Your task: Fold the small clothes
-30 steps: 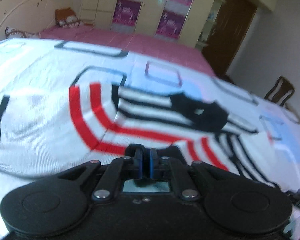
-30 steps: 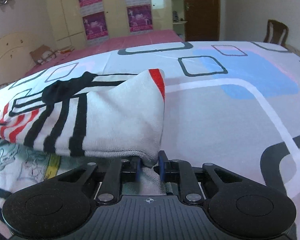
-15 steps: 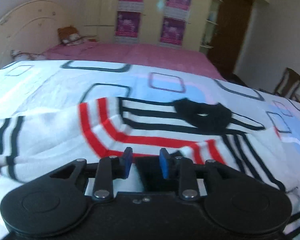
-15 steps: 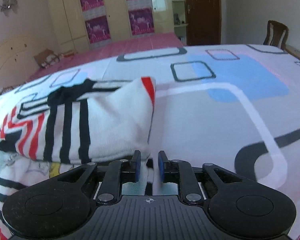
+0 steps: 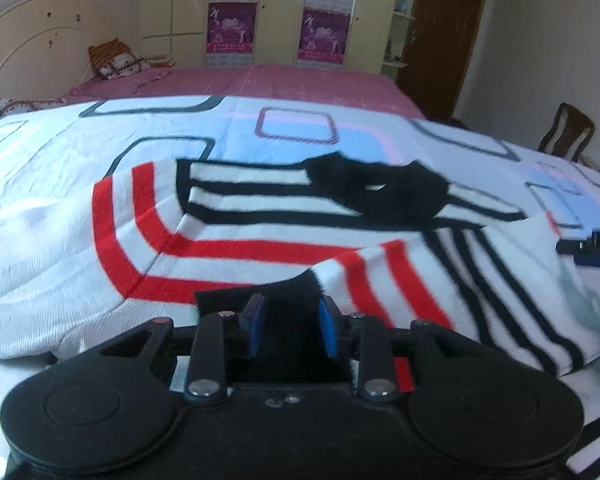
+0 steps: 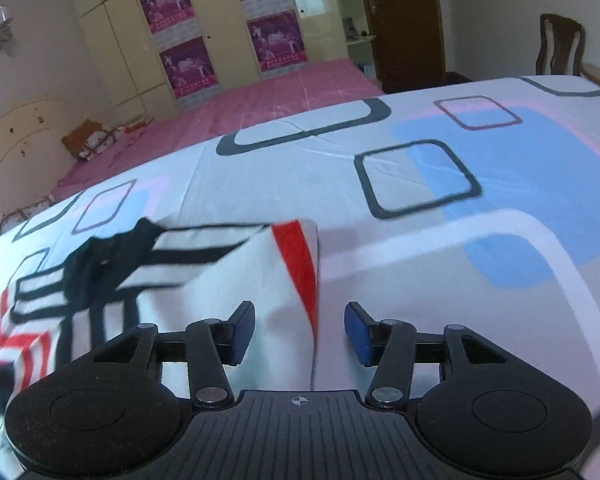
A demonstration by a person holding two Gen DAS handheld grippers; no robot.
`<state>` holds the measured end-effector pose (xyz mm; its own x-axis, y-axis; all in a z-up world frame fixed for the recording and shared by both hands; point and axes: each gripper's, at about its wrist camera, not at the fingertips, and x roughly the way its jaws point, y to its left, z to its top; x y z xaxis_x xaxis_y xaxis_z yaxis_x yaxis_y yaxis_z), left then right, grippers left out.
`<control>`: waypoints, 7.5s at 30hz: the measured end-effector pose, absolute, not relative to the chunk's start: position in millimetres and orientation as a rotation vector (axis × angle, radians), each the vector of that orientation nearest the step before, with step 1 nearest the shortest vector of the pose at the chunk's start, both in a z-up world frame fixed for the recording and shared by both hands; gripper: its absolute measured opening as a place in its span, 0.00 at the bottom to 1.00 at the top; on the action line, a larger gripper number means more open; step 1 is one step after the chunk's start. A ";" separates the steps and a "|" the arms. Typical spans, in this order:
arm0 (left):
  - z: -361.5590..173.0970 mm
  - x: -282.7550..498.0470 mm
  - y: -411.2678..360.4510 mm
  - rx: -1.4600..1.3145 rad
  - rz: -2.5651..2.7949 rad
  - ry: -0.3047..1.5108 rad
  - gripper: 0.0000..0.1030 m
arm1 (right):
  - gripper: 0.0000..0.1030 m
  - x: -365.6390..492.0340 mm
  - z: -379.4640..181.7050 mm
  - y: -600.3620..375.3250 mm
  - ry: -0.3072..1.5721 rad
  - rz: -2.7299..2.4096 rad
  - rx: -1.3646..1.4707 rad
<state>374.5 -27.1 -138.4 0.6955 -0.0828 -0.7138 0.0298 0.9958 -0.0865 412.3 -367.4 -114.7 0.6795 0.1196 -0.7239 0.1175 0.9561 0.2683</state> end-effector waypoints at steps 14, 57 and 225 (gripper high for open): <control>-143.0 378.4 -27.2 -0.054 -0.060 0.806 0.31 | 0.09 436.7 -140.0 -386.3 0.803 -0.066 0.318; -109.2 359.0 -0.1 -0.046 -0.054 0.820 0.51 | 0.14 382.9 -123.0 -230.0 0.891 0.137 -0.181; -81.2 323.0 81.4 -0.109 -0.048 0.759 0.27 | 0.37 327.1 -85.9 -271.9 0.812 0.076 0.308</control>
<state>323.0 81.4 -81.2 0.7249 -0.0826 -0.6839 0.0036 0.9932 -0.1162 327.1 -271.9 -85.9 0.6881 0.1837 -0.7020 0.0510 0.9528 0.2994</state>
